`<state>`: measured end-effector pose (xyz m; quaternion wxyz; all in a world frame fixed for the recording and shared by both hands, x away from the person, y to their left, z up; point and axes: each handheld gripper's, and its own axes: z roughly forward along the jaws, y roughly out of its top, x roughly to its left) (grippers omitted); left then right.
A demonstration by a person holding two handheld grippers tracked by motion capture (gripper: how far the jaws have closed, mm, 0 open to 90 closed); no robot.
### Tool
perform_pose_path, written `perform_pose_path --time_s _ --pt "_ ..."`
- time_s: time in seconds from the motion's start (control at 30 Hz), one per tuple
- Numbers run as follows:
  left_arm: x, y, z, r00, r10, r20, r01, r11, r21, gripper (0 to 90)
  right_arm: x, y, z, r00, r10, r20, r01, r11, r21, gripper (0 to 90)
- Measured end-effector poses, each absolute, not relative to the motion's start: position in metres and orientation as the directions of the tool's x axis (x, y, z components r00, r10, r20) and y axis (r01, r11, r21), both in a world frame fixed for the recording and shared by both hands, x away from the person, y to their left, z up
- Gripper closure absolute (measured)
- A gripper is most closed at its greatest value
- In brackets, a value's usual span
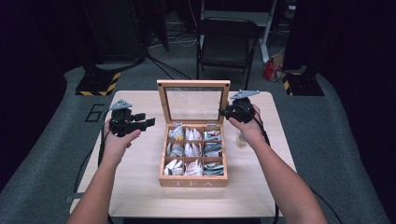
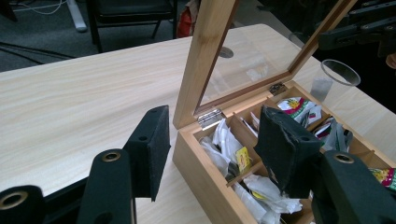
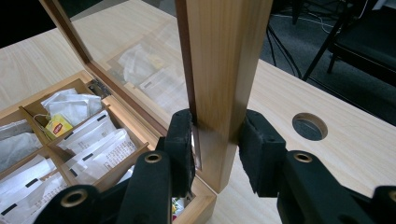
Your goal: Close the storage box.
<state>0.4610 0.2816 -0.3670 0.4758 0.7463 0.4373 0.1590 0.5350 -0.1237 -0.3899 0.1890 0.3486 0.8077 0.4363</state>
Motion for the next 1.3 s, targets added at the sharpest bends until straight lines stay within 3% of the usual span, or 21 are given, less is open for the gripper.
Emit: perform_pose_path --time_s 0.63,1.3 --pt "0.485 0.257 -0.334 0.599 0.79 -0.131 0.462 -0.207 0.862 45.4 0.525 -0.125 -0.392 -0.685 0.729 0.005 0.395 0.366 0.843 63.9" --pt "0.47 0.242 -0.305 0.641 0.766 -0.045 0.379 -0.264 0.887 59.8 0.514 -0.126 -0.396 -0.685 0.729 0.003 0.386 0.359 0.85 62.6"
